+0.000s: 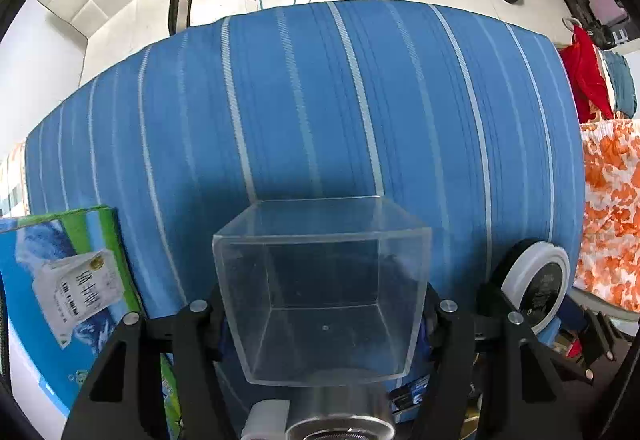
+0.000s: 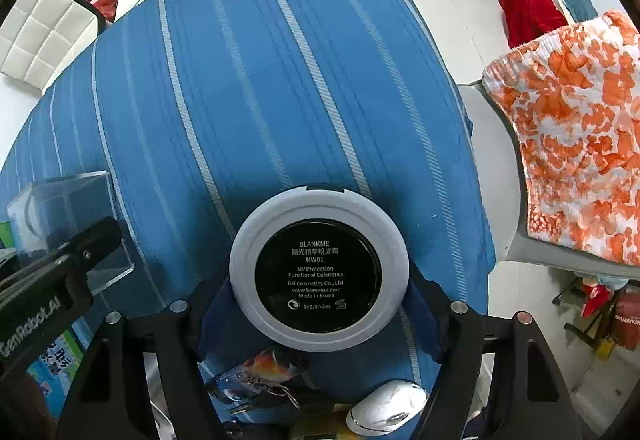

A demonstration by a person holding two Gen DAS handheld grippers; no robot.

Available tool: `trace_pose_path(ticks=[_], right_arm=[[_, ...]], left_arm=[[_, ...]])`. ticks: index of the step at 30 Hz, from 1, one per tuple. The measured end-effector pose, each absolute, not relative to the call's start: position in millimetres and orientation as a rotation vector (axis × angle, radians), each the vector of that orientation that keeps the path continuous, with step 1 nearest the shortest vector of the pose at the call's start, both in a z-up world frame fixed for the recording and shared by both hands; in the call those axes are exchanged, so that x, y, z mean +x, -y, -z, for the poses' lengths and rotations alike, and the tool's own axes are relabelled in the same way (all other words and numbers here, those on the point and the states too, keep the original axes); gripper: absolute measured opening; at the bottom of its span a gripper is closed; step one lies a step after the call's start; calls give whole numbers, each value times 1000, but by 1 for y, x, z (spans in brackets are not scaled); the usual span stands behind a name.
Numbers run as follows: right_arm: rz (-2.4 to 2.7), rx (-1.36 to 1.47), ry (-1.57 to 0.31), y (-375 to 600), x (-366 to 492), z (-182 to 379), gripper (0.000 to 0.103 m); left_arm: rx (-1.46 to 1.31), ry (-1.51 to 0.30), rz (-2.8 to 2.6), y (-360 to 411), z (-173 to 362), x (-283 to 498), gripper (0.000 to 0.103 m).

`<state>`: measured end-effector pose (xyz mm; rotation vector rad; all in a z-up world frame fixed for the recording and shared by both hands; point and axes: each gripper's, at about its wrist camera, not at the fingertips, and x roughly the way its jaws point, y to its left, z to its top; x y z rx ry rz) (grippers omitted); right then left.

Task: Organize rigid objects
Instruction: 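Carry both into the blue box and release them on the cardboard floor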

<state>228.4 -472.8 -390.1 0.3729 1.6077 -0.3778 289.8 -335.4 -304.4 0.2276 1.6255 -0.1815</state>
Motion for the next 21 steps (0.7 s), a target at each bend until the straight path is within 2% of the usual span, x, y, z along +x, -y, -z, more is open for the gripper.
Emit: trace_pose_path(ticks=[10, 16, 21], right_arm=[[378, 352, -1552, 459, 217, 357, 77], [311, 346, -1449, 425, 210, 288, 77], [207, 344, -1371, 363, 203, 229, 77]], left_arm=[[235, -1507, 189, 333, 254, 260, 62], [163, -1432, 215, 295, 201, 236, 62], [98, -1354, 218, 234, 150, 222, 62]])
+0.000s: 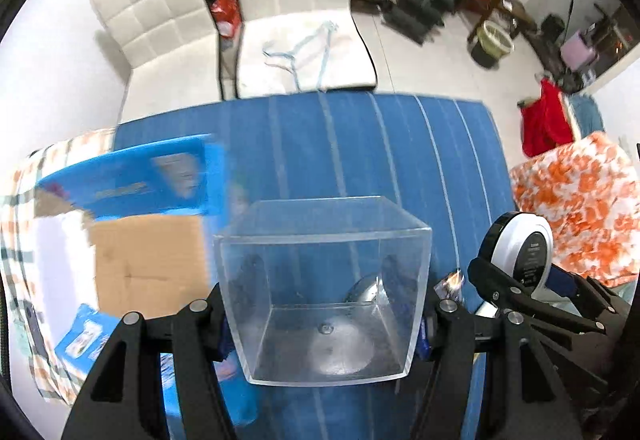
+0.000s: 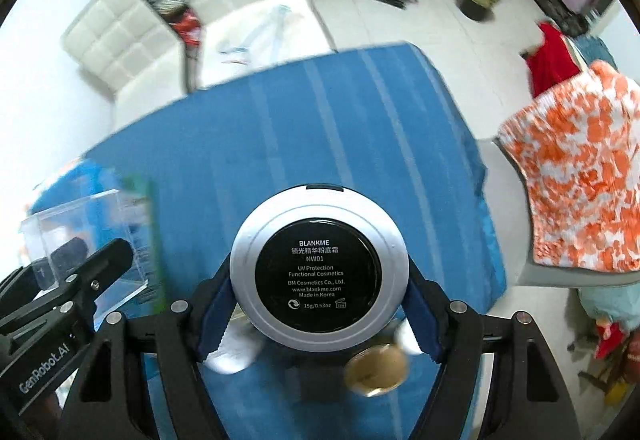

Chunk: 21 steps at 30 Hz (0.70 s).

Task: Organize rigid objects
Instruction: 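Carry both into the blue box and release them on the cardboard floor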

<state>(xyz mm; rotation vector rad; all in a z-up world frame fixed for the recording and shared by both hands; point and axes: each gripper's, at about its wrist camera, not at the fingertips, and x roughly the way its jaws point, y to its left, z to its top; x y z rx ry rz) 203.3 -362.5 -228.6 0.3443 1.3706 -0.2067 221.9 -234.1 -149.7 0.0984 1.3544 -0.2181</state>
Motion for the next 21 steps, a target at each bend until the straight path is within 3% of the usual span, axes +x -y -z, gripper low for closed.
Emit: trace_pose_path(ticks=[8, 21], right_arm=[[61, 304, -1312, 221, 221, 188, 77], [42, 235, -1482, 80, 303, 319, 77]], left_arm=[[30, -1319, 162, 107, 118, 213, 62], [-10, -1480, 75, -40, 214, 248, 62]])
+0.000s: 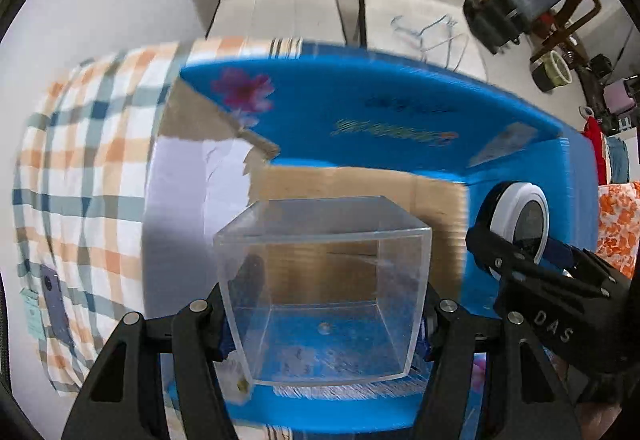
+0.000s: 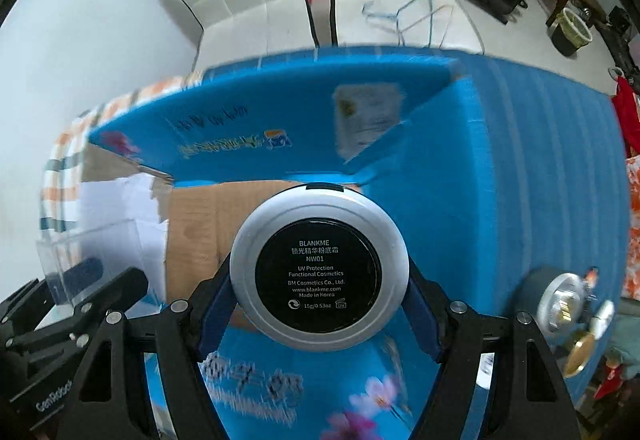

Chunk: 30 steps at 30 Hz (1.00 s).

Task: Organize rigid objects
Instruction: 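Carry both into the blue box and release them on the cardboard floor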

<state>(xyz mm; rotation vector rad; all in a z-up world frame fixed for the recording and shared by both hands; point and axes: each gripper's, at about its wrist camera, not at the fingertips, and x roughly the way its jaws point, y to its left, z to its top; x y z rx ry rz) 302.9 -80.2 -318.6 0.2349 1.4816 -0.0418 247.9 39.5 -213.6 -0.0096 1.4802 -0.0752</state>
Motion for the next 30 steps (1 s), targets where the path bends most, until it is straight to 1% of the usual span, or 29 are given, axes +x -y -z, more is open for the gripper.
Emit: trace_pose_path(ticks=[3, 10, 14, 18, 26, 30], right_arm=[[56, 217, -1504, 73, 314, 345, 77], [72, 185, -1549, 64, 327, 375, 78], [62, 182, -1537, 61, 328, 376, 79], [70, 121, -1535, 54, 323, 368, 84], [72, 110, -1538, 63, 318, 352, 85], [109, 19, -1601, 60, 314, 354, 85]], left_arm=[[-18, -1510, 84, -46, 234, 258, 62], [-61, -1573, 117, -46, 267, 272, 62], [-86, -1586, 134, -47, 269, 274, 62], [-105, -1589, 138, -51, 268, 276, 62], [-159, -1642, 176, -51, 280, 281, 62], [-169, -1688, 209, -41, 298, 290, 62]])
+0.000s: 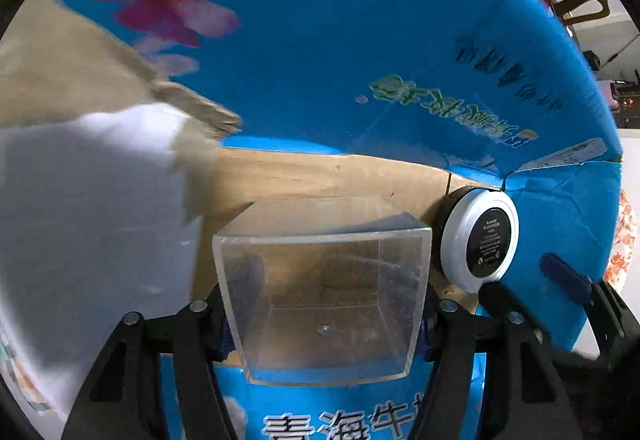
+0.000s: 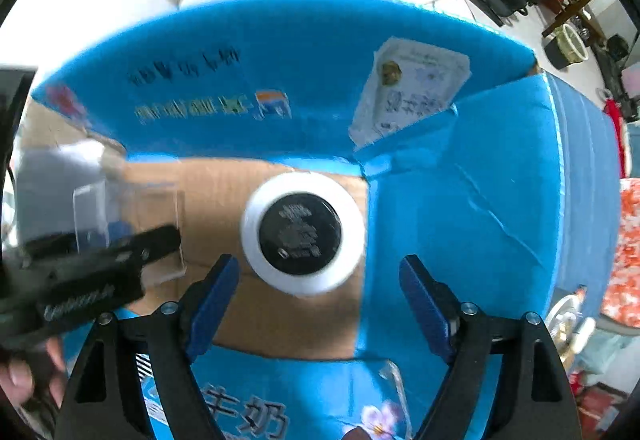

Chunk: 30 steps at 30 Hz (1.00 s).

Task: Organize rigid objects
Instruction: 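Carry both into the blue box and release them on the cardboard floor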

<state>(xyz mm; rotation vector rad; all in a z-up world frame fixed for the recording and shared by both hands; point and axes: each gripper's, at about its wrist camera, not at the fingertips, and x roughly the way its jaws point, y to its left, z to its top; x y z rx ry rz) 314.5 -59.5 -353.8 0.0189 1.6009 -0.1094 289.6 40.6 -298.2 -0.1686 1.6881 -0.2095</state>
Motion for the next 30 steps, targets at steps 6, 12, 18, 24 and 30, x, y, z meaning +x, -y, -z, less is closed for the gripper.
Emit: trace_pose_path(ticks=[6, 12, 18, 24, 30], right_arm=[[127, -1, -1631, 66, 316, 353, 89], [139, 26, -1633, 71, 324, 350, 90], [138, 45, -1618, 71, 324, 343, 90], [101, 146, -1607, 79, 307, 337, 90], [115, 141, -1536, 83, 283, 304, 90]], left_arm=[[-132, -1681, 316, -3, 294, 299, 62], [-98, -1670, 319, 9, 291, 304, 64], [-36, -1662, 266, 12, 282, 306, 80], [47, -1596, 178, 10, 250, 296, 99], [50, -1472, 119, -4, 206, 265, 102]])
